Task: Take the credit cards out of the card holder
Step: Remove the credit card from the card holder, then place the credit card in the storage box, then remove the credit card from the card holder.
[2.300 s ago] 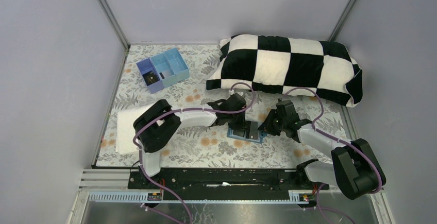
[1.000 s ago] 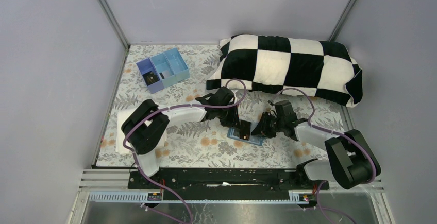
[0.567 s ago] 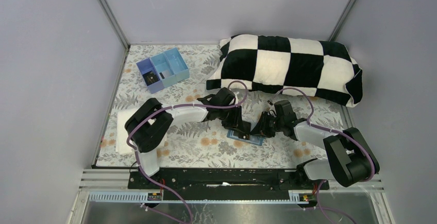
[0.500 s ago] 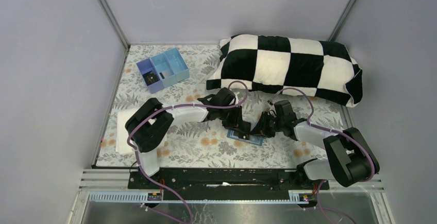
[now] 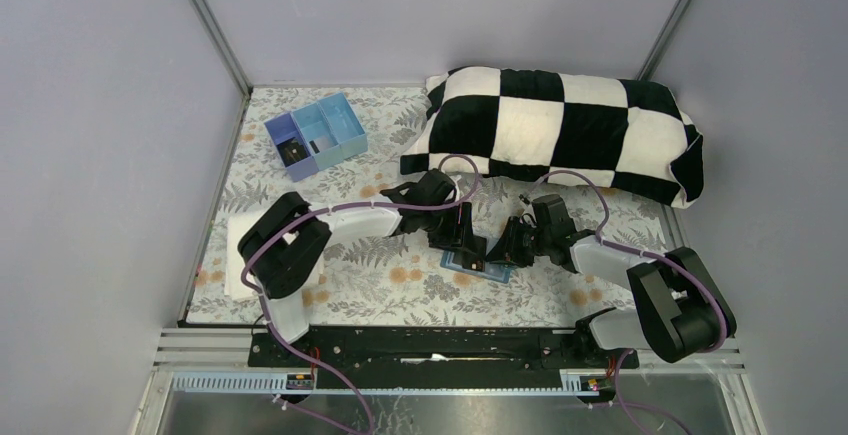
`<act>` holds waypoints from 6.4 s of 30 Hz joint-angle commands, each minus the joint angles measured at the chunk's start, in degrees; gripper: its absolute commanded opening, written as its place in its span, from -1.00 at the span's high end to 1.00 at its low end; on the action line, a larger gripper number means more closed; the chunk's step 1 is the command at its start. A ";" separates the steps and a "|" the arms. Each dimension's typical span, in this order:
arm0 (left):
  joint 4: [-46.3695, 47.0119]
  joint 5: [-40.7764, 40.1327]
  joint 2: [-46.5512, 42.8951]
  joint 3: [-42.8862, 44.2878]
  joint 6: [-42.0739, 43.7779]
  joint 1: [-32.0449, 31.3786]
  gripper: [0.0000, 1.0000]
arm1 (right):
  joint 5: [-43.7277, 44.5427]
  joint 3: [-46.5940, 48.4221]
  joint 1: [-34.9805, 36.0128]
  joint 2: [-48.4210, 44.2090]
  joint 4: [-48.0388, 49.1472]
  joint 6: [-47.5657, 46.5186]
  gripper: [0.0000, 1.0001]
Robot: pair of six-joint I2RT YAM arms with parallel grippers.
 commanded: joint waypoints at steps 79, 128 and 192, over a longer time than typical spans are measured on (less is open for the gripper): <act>-14.71 1.38 -0.21 26.58 19.62 65.03 1.00 | 8.96 13.08 -0.10 -4.73 -15.80 -3.83 -0.43; -3.52 3.47 -23.73 -3.39 0.04 19.20 0.04 | -2.03 7.01 0.26 1.53 2.12 10.30 0.11; 7.85 6.35 -5.78 -8.30 2.73 4.51 0.58 | 1.67 -4.01 0.13 -1.07 11.50 14.52 0.69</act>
